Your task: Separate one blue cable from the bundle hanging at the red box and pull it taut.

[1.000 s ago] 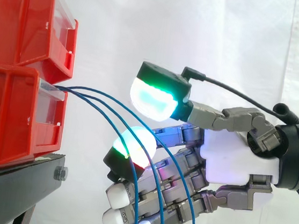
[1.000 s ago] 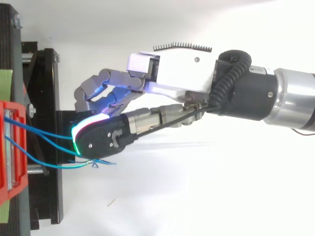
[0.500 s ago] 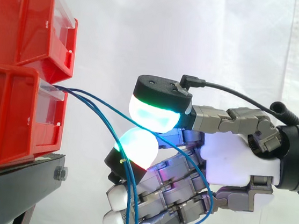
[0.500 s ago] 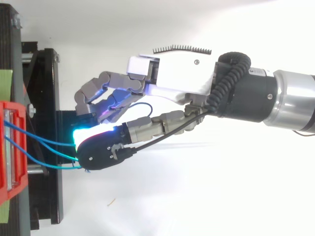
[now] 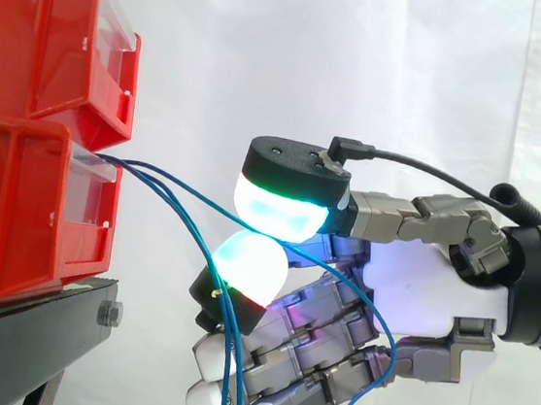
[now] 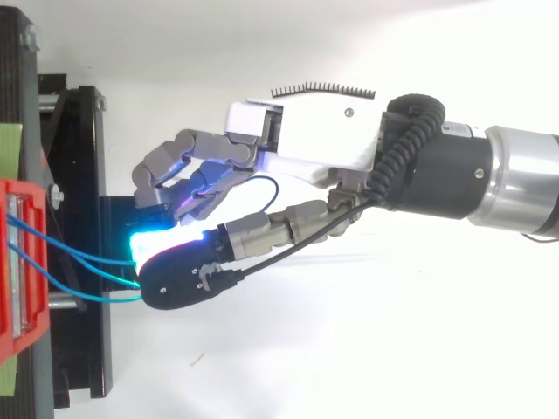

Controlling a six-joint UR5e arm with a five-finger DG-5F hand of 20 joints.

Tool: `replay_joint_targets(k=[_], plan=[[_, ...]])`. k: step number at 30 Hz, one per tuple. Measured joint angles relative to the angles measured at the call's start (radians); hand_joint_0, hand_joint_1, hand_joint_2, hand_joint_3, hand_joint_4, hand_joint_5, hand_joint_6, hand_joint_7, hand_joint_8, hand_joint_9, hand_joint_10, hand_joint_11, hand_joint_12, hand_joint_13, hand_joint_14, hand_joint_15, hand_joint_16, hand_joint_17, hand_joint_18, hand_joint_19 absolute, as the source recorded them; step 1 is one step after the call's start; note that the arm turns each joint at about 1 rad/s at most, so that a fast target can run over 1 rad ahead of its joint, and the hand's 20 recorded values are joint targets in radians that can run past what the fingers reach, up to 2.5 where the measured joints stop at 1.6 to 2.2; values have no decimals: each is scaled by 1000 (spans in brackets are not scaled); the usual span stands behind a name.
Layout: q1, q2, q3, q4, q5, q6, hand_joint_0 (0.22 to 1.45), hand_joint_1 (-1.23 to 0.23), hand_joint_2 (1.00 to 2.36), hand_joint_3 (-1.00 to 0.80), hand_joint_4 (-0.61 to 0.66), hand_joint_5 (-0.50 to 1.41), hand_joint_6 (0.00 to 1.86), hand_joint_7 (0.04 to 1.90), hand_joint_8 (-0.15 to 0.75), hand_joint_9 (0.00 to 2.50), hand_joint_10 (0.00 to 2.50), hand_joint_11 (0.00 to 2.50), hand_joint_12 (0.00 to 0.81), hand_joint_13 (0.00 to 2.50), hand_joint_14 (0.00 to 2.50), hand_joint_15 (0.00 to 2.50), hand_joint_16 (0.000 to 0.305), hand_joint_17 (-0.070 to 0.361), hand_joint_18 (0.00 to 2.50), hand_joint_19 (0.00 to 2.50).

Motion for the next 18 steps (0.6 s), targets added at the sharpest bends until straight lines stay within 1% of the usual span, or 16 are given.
replay_joint_targets(k=[2, 6, 7, 10, 13, 18], plan=[[1, 0, 0, 0, 1, 0, 659, -804, 1014, -216, -93, -201, 910, 1185, 295, 738, 17, 620, 382, 658, 10, 282, 50, 112, 719, 293], [4, 0, 0, 0, 4, 2, 679, -810, 1010, -316, -83, -203, 909, 1135, 292, 733, 17, 615, 381, 660, 11, 283, 50, 112, 718, 293], [4, 0, 0, 0, 5, 2, 688, -812, 1008, -363, -83, -203, 909, 1117, 289, 733, 17, 615, 380, 661, 10, 283, 50, 112, 720, 290], [5, 0, 0, 0, 10, 5, 692, -826, 1006, -408, -101, -203, 905, 1112, 285, 733, 17, 611, 379, 663, 11, 283, 49, 111, 726, 292], [6, 0, -1, 0, 13, 10, 700, -826, 1002, -459, -138, -197, 908, 1164, 288, 764, 19, 622, 377, 675, 11, 288, 49, 110, 733, 291], [6, 0, -1, 0, 14, 30, 683, -832, 1009, -368, -199, -177, 909, 1258, 285, 783, 18, 625, 374, 686, 11, 294, 48, 109, 741, 306]])
